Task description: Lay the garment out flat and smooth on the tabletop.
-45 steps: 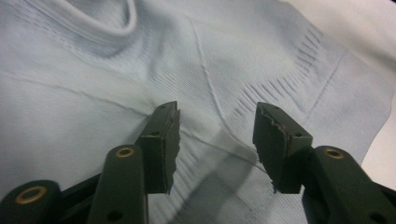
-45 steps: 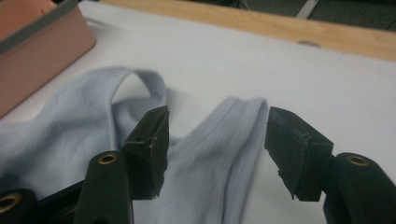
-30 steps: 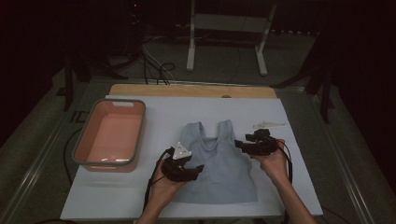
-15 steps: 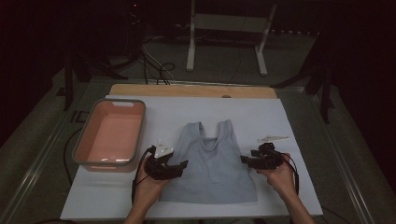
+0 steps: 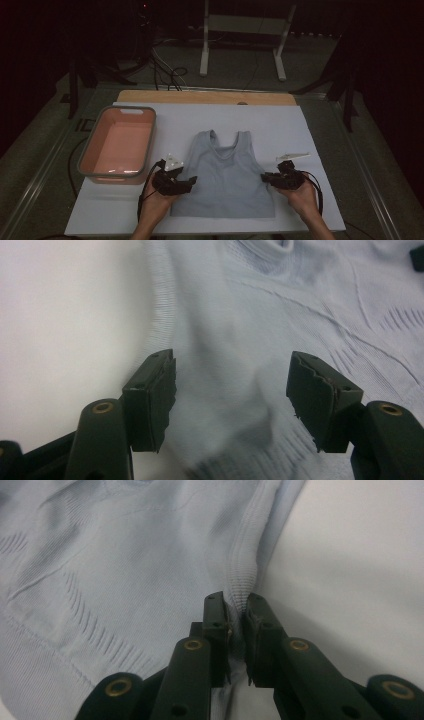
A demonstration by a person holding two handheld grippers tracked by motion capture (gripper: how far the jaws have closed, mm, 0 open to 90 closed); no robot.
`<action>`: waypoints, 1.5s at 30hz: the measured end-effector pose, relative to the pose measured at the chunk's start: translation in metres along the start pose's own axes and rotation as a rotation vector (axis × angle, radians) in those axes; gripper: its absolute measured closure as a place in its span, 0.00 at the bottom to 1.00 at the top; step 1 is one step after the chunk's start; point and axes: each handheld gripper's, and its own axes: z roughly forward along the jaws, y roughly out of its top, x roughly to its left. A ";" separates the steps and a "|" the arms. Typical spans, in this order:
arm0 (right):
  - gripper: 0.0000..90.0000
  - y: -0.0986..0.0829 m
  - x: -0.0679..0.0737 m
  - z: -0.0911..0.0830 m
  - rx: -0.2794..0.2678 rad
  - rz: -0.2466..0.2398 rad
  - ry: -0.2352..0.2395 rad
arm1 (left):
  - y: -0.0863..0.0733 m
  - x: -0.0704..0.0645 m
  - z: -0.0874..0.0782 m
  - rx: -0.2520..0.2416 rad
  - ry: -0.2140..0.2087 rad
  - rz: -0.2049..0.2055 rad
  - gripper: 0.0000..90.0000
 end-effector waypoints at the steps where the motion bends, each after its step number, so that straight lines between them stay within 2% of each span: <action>1: 0.91 -0.001 0.000 -0.002 -0.004 -0.002 0.001 | 0.000 -0.002 0.001 0.002 -0.005 0.000 0.41; 3: 0.91 -0.002 -0.001 -0.004 -0.008 -0.007 0.006 | 0.000 -0.006 0.005 0.013 -0.018 0.010 0.42; 10: 0.91 -0.016 -0.007 -0.014 0.007 0.023 0.008 | -0.004 -0.028 0.021 0.077 -0.062 0.067 0.43; 17: 0.91 -0.026 -0.009 -0.023 0.012 0.022 0.004 | -0.005 -0.036 0.022 0.097 -0.104 0.071 0.49; 19: 0.91 -0.028 -0.012 -0.027 0.011 0.020 -0.011 | -0.007 -0.044 0.023 0.102 -0.126 0.074 0.49; 22: 0.91 -0.029 -0.014 -0.030 0.007 0.026 -0.016 | -0.008 -0.050 0.023 0.108 -0.137 0.078 0.49; 25: 0.91 -0.032 -0.018 -0.035 0.003 0.026 -0.046 | -0.008 -0.059 0.023 0.118 -0.172 0.085 0.49; 26: 0.91 -0.032 -0.020 -0.036 0.000 0.024 -0.056 | -0.008 -0.059 0.023 0.118 -0.172 0.085 0.49; 27: 0.91 -0.033 -0.021 -0.038 -0.001 0.027 -0.062 | -0.009 -0.063 0.024 0.120 -0.199 0.084 0.49; 28: 0.91 -0.033 -0.023 -0.039 -0.005 0.029 -0.071 | -0.009 -0.063 0.024 0.120 -0.199 0.084 0.49; 29: 0.91 -0.033 -0.025 -0.041 -0.008 0.033 -0.076 | -0.007 -0.066 0.024 0.122 -0.225 0.090 0.50; 30: 0.91 -0.033 -0.027 -0.043 -0.009 0.040 -0.085 | -0.006 -0.066 0.023 0.117 -0.231 0.095 0.52; 32: 0.91 -0.034 -0.030 -0.046 -0.013 0.041 -0.101 | -0.004 -0.067 0.021 0.105 -0.233 0.105 0.52; 34: 0.91 -0.035 -0.034 -0.049 -0.018 0.047 -0.120 | 0.005 -0.063 0.013 0.058 -0.219 0.108 0.51; 35: 0.91 -0.035 -0.034 -0.049 -0.018 0.047 -0.120 | 0.005 -0.063 0.013 0.058 -0.219 0.108 0.51; 36: 0.91 -0.037 -0.039 -0.053 -0.023 0.055 -0.136 | 0.010 -0.059 0.009 0.030 -0.209 0.099 0.50; 37: 0.91 -0.038 -0.040 -0.054 -0.027 0.063 -0.133 | 0.017 -0.052 0.004 -0.001 -0.181 0.092 0.49; 38: 0.91 -0.039 -0.042 -0.056 -0.034 0.068 -0.136 | 0.021 -0.047 0.001 -0.015 -0.164 0.087 0.49; 39: 0.91 -0.039 -0.043 -0.057 -0.038 0.071 -0.138 | 0.021 -0.047 0.001 -0.015 -0.164 0.087 0.49; 40: 0.90 -0.040 -0.044 -0.058 -0.043 0.074 -0.137 | 0.030 -0.037 -0.002 -0.045 -0.132 0.070 0.48; 41: 0.90 -0.040 -0.044 -0.058 -0.043 0.074 -0.137 | 0.030 -0.037 -0.002 -0.045 -0.132 0.070 0.48; 43: 0.90 -0.039 -0.044 -0.058 -0.054 0.079 -0.132 | 0.043 -0.023 0.000 -0.064 -0.089 0.049 0.48; 45: 0.90 -0.039 -0.044 -0.058 -0.057 0.075 -0.129 | 0.046 -0.019 0.002 -0.065 -0.082 0.041 0.49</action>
